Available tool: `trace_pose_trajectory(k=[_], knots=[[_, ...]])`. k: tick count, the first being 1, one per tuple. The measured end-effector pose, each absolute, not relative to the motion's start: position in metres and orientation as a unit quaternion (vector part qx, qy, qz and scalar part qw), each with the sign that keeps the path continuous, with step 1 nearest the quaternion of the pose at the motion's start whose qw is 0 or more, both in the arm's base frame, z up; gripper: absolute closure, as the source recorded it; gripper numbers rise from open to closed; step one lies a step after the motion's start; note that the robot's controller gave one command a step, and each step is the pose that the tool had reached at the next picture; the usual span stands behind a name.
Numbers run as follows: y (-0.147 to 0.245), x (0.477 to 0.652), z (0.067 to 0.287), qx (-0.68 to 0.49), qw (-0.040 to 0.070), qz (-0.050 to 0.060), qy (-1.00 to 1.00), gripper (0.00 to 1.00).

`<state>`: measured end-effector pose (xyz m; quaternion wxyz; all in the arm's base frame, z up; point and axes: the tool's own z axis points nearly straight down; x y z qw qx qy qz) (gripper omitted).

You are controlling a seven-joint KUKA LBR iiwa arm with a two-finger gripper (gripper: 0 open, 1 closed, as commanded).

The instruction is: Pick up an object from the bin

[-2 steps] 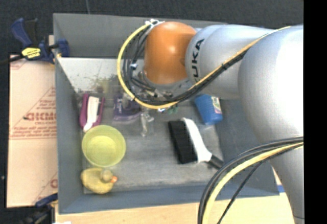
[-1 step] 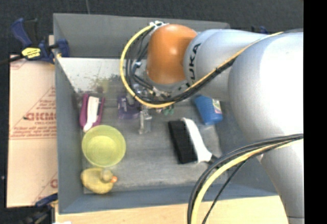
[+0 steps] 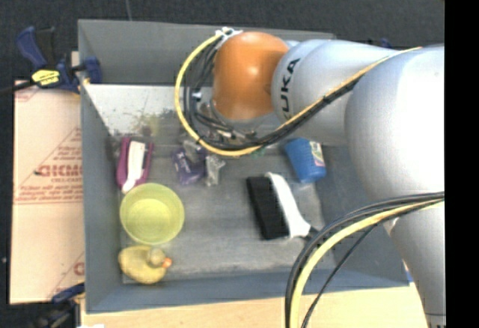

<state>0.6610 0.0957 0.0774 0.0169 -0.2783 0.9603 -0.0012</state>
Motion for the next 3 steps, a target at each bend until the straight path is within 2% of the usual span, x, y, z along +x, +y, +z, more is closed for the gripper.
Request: trace_pose_trajectory(k=[1, 2, 3], knots=[[0.096, 0.661, 0.077, -0.277, 0.017, -0.001, 0.961, 1.0], [0.096, 0.664, 0.11, -0.275, 0.023, -0.001, 0.961, 1.0], [0.096, 0.662, 0.127, -0.274, 0.021, 0.0, 0.961, 1.0]])
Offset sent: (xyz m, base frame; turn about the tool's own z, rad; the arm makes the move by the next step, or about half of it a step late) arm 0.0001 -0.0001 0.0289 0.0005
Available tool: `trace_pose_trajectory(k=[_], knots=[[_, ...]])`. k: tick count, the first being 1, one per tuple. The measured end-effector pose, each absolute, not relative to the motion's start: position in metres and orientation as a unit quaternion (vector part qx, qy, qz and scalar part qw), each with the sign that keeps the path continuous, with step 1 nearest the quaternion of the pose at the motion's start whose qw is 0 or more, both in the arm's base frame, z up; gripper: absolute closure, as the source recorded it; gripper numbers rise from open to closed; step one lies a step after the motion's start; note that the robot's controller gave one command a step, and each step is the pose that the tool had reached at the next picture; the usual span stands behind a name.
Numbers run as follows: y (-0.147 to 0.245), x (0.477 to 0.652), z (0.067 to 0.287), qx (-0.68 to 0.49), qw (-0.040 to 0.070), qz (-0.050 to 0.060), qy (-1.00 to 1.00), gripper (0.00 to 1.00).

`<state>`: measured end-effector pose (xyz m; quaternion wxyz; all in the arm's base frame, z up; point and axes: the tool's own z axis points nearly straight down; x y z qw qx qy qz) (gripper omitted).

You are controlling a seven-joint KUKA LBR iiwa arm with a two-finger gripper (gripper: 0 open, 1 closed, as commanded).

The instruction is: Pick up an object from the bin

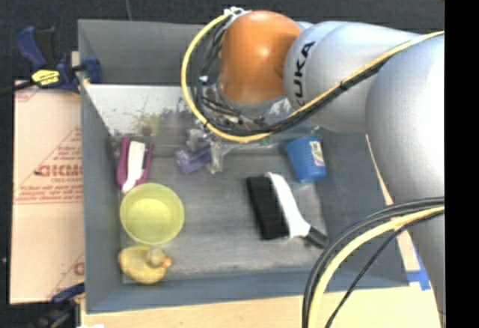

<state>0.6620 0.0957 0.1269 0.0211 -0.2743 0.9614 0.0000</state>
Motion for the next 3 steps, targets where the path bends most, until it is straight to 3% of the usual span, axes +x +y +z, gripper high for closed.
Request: trace_pose_trajectory(k=[1, 2, 3], knots=[[0.096, 0.664, 0.127, -0.273, 0.023, 0.001, 0.962, 1.0], [0.096, 0.664, 0.149, -0.272, 0.026, 0.0, 0.962, 1.0], [0.096, 0.665, 0.154, -0.27, 0.029, 0.001, 0.962, 1.0]])
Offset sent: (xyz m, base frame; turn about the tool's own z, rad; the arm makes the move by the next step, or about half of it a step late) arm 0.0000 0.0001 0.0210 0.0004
